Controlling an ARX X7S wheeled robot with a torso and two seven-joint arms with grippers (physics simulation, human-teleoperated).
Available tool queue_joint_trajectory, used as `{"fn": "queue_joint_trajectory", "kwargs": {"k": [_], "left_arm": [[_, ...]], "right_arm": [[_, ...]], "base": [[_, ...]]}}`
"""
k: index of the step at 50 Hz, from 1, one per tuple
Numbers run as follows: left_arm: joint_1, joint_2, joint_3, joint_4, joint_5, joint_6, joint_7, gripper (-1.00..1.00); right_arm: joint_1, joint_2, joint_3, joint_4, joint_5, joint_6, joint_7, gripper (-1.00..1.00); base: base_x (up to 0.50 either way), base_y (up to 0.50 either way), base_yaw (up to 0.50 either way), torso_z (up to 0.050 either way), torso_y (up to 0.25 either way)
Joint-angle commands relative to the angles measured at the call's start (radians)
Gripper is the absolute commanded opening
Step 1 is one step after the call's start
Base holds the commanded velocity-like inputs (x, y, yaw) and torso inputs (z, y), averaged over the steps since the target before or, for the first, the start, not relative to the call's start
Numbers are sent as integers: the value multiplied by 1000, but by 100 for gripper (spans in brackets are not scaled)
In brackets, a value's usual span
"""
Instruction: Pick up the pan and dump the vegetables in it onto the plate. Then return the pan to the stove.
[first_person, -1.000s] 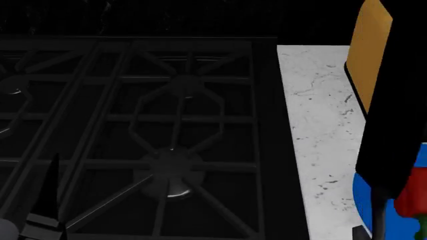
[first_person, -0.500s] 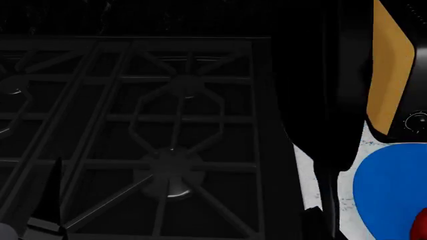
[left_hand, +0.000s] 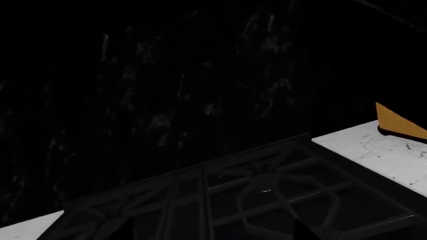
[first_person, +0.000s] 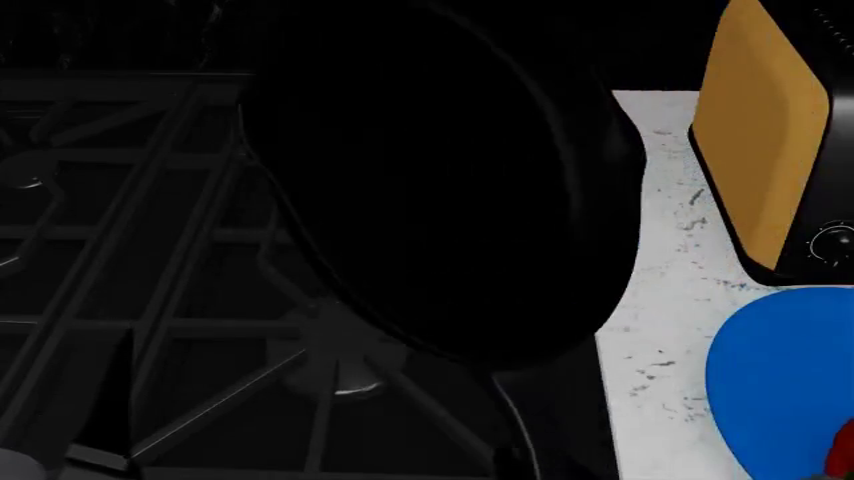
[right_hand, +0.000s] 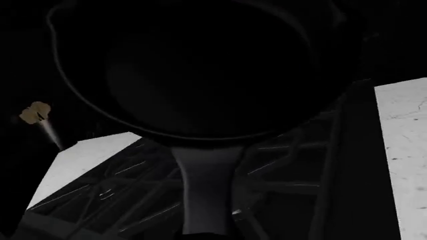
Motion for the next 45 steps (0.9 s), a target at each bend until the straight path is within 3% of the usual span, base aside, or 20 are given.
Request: {"fn": "queue_joint_trajectory", "kwargs": {"k": [1,13,20,26,30,34,37,40,45], "left_arm": [[36,-4,-44,0,4,65,40,100],[102,-24,-57,-19,44,134,58,100],[121,-26,-55,-24,59,154,64,100],[137,-23,-47,-34,78,168,71,100],[155,-23,-44,-45,90,187,81,100],[176,-27,-46,-46,100,205,83,100],[188,-30,-50,-49,105,221,84,100],[199,-38,-56,-51,107,234,86,100],[216,-50,-67,-51,110,249,79,100]], "right_arm": [[159,117,-20,-83,12,197,163,-100],[304,189,-153,-80,59,372,292,-100],[292,215,-176,-73,34,387,294,-100],[424,233,-225,-56,89,476,346,-100],[548,232,-261,-26,184,568,421,-100],[755,235,-310,48,454,701,640,-100],[813,244,-364,88,560,714,734,-100],[824,250,-388,114,571,714,740,-100],[783,252,-415,129,422,695,623,-100]], "base": [[0,0,0,0,10],[0,0,0,1,1],[0,0,0,0,1],[0,0,0,0,2],[0,1,0,3,3],[0,1,0,0,3],[0,1,0,0,0],[0,0,0,0,3],[0,1,0,0,0]]}}
